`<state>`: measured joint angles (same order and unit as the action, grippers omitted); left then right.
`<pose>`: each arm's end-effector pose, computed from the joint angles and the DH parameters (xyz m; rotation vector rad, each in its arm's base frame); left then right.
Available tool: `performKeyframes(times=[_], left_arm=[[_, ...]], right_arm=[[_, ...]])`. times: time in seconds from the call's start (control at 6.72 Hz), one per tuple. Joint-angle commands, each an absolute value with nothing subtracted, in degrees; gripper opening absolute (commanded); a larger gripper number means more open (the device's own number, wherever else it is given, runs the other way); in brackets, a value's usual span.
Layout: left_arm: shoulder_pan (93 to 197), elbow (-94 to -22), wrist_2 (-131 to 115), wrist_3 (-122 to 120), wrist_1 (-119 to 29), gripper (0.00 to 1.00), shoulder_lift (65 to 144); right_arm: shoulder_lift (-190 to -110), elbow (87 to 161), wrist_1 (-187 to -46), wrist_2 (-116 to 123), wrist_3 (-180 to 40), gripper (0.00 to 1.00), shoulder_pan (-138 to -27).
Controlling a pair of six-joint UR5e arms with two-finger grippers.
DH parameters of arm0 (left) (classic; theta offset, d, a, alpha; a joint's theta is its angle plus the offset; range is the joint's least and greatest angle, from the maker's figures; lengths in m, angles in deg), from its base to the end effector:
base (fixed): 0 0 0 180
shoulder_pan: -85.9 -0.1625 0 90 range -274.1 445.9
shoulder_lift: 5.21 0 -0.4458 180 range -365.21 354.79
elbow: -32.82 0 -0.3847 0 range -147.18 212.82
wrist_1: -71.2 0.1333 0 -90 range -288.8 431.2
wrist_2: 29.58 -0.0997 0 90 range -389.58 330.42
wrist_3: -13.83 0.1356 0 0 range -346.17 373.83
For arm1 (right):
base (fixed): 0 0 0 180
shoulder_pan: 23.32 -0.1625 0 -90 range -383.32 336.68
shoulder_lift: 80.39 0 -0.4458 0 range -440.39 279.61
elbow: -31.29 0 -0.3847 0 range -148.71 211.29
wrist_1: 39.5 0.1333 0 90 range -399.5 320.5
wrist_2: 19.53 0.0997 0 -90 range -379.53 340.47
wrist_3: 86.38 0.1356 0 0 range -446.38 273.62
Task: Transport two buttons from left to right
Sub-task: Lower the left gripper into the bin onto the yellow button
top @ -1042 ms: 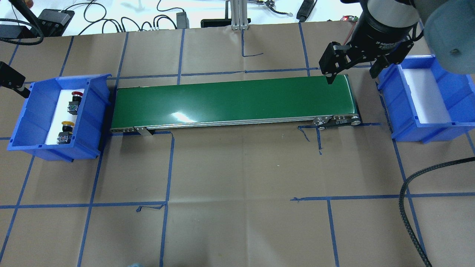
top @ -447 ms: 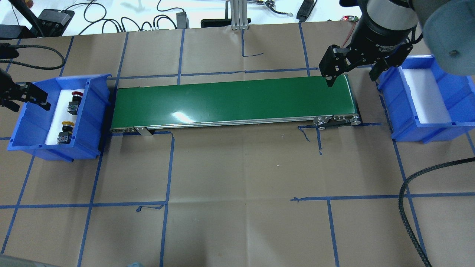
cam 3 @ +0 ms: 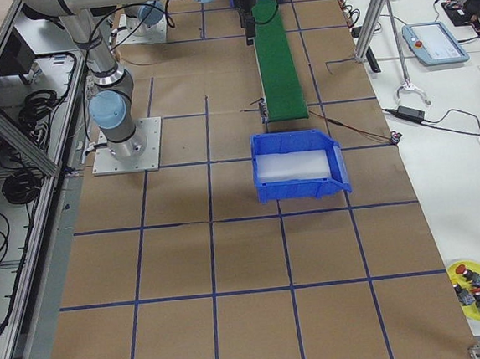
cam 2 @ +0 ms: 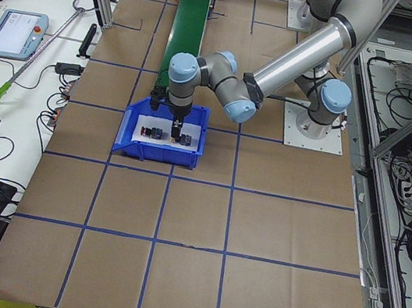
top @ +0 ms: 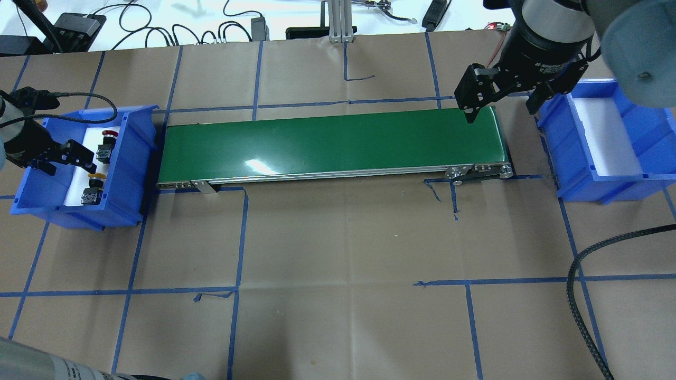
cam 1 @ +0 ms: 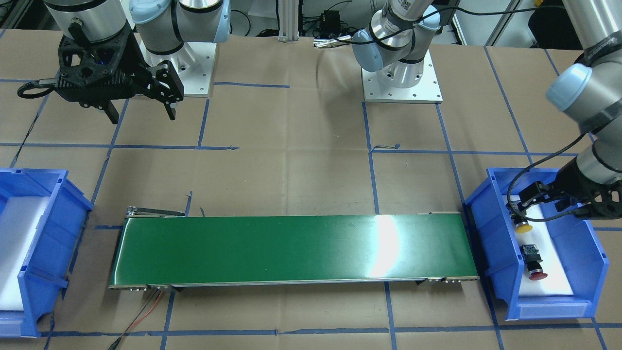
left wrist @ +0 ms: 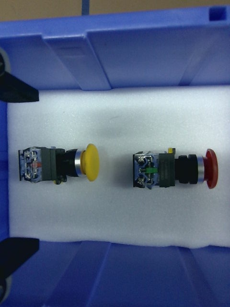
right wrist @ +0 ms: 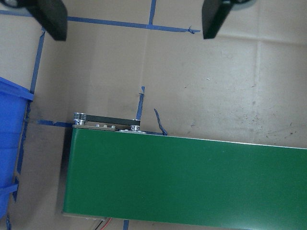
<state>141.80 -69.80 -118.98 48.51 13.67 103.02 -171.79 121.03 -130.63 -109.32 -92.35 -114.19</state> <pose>0.2098 -0.5502 0.2559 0.0161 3.1339 -0.0458 0.1411 -0.4777 0.4887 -0.1874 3.1336 -0.0766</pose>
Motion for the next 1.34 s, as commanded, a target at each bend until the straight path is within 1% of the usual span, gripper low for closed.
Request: performKeyframes(times=[0.0,0.74,0.89,1.19], left_arm=[[141.8,-73.5,-119.0,50.0,21.0,0.99,105.7],[141.7,-74.9,-119.8,49.9,20.7,1.00,107.2],[141.7,-74.9,-119.7,49.6,20.5,0.97,107.1],[141.8,-74.9,-119.8,47.9,20.5,0.44,107.3]], right_arm=[[-171.7,121.0,-130.6,-109.4,-92.4,1.00,-114.2],[-171.8,121.0,-130.6,-109.6,-92.2,1.00,-114.2],[-171.8,121.0,-130.7,-109.4,-92.3,1.00,-114.2],[-171.8,121.0,-130.8,-109.4,-91.9,1.00,-114.2]])
